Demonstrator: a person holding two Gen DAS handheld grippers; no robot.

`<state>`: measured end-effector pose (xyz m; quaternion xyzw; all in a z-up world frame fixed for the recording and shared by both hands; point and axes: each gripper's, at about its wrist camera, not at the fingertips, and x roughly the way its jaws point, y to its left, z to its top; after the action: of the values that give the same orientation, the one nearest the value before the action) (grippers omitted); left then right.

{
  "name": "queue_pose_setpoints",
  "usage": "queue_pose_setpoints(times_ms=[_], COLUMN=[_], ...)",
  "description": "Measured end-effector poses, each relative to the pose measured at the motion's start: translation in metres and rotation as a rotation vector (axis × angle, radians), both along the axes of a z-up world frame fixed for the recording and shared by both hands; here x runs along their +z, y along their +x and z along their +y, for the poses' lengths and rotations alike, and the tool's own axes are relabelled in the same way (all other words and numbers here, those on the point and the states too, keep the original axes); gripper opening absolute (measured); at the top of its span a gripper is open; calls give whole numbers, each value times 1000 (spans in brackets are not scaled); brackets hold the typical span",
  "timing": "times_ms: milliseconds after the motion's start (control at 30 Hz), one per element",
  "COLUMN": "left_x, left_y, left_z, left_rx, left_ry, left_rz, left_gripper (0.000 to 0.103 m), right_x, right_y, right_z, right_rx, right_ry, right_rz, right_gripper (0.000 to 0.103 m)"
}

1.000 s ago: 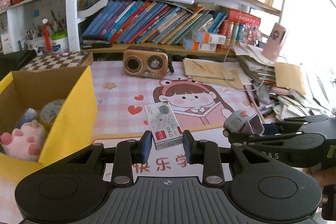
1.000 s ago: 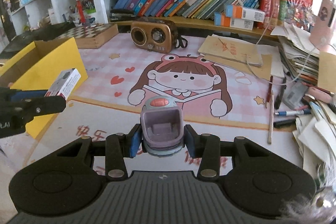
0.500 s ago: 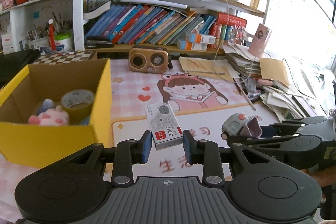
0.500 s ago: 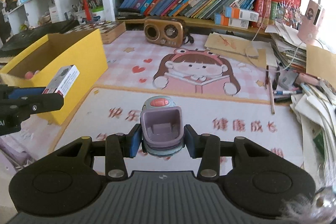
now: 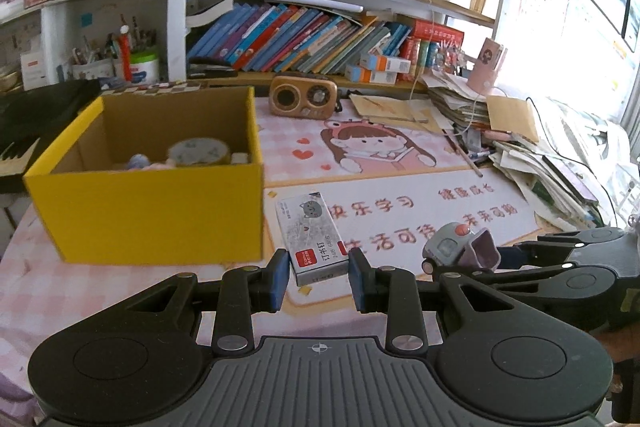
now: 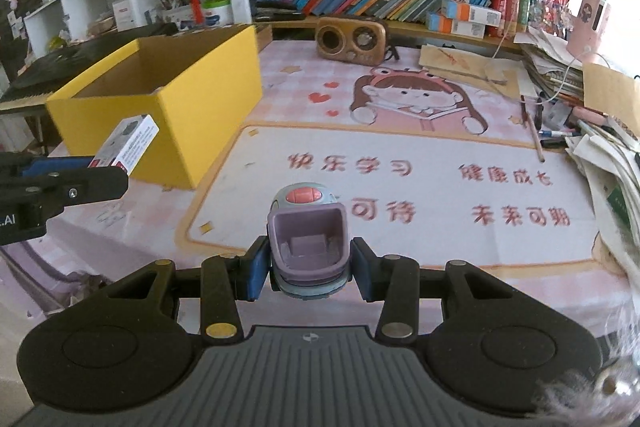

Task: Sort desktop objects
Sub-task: 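Carry the packet with the left tool while the right tool carries the truck toward the box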

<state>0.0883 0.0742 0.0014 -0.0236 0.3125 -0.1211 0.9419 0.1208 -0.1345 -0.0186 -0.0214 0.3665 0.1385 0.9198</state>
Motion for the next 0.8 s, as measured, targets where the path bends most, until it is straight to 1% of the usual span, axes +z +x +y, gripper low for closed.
queue_pose_setpoints(times_ms=[333, 800], left_x=[0, 3], left_y=[-33, -63], left_z=[30, 68], left_rx=[48, 149], left_ry=[-13, -10], left_rz=[-6, -30], left_gripper=[30, 30], right_x=[3, 9], right_y=[-28, -39], right_z=[31, 77], right_rx=[54, 182], right_ry=[-5, -17], right_rz=[0, -21], right_gripper=[40, 40])
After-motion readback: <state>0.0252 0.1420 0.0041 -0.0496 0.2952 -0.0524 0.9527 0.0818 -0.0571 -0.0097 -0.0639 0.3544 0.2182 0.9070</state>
